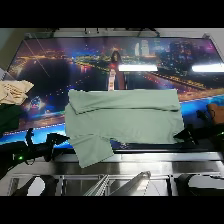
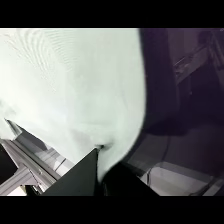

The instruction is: Fold the shirts.

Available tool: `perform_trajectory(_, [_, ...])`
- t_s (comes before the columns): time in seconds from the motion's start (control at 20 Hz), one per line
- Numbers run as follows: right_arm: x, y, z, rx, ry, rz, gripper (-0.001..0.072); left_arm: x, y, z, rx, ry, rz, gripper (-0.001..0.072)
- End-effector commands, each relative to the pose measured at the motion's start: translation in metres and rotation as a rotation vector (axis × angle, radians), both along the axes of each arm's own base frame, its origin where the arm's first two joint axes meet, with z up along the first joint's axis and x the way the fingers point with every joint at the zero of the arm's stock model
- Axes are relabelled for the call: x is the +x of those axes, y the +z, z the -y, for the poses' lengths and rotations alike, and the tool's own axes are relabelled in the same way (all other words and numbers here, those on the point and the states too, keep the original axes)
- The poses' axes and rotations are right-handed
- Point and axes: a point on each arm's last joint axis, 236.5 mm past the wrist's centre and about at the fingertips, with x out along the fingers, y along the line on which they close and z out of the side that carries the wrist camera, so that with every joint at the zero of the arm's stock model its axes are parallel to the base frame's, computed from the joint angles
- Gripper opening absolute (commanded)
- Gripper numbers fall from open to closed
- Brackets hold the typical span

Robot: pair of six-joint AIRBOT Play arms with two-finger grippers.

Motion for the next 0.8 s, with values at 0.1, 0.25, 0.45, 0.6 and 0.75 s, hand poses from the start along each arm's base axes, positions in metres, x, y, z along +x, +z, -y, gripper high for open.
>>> perform_trajectory(0.1, [0.015, -0.018, 0.019, -0.113, -0.05, 0.037, 0.0017, -0.003, -0.017, 0.005, 0.017, 0.04, 0.037, 0.0692])
perform_trajectory(0.25, [0.016, -0.019, 0.02, -0.114, -0.055, 0.04, 0.0017, 0.003, -0.018, 0.001, 0.041, 0.046, 0.065, 0.062])
perform_trajectory(0.45, [0.016, -0.018, 0.02, -0.115, -0.051, 0.046, 0.0017, 0.005, -0.02, -0.002, 0.068, 0.024, 0.097, 0.0403])
perform_trajectory(0.6, [0.017, -0.018, 0.02, -0.114, -0.052, 0.046, 0.0018, 0.007, -0.02, -0.004, 0.084, 0.017, 0.116, 0.0403])
perform_trajectory(0.75, [0.017, -0.018, 0.02, -0.113, -0.052, 0.046, 0.0017, 0.018, -0.013, -0.003, 0.075, 0.03, 0.176, 0.0402])
